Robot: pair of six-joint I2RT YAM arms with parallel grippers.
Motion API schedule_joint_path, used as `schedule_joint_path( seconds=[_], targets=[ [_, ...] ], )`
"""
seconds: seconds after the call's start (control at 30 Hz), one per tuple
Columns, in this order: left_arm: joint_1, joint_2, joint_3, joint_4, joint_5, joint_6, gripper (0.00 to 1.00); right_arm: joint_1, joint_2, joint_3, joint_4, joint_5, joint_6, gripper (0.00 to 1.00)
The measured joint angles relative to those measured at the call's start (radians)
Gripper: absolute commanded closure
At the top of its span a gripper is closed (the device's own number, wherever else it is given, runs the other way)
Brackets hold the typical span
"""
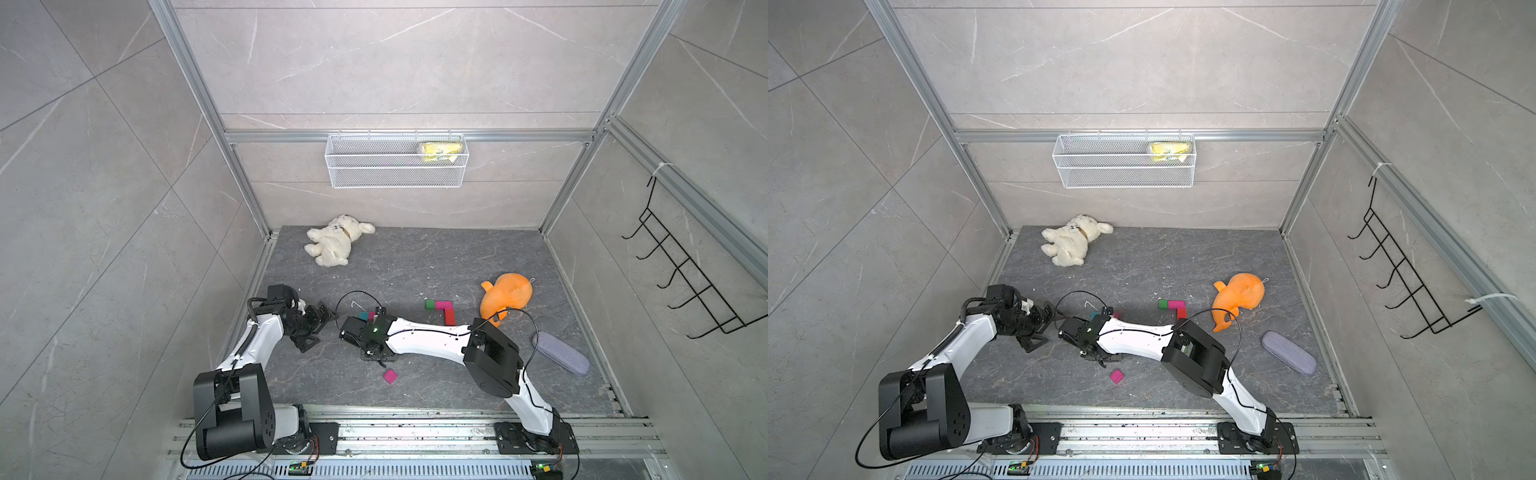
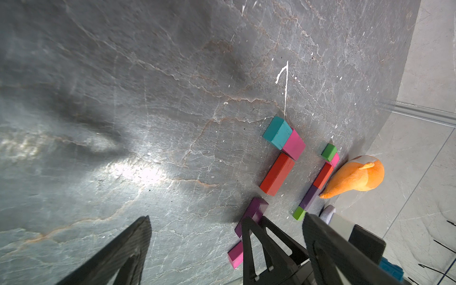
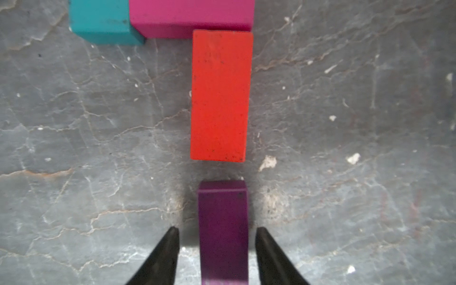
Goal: Assemble the number 7 with building blocks
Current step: Place the building block at the center of the board, then assemble the building block at the center of the board.
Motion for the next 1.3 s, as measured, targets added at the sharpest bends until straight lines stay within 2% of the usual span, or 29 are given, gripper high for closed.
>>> schedule_joint_path(
  seconds=[0.23, 0.4, 0.77, 1.3],
  targets=[
    [0.0, 0.0, 0.0, 0.0, -0.002, 0.0, 0.0, 0.0, -0.039, 0.002, -0.008, 0.015, -0.016, 0.45],
    [0.0, 0.0, 0.0, 0.0, -0.007, 0.0, 0.0, 0.0, -0.076, 0.004, -0.013, 0.029, -0.081, 0.5],
    [0.0, 0.0, 0.0, -0.002, -0.008, 0.0, 0.0, -0.009, -0.099, -0.077, 0.063, -0.003, -0.231, 0.49],
    [-0.001, 0.0, 0.0, -0.002, -0.008, 0.001, 0.0, -0.03, -0.06, -0.053, 0.065, -0.056, -0.244, 0.54]
  ],
)
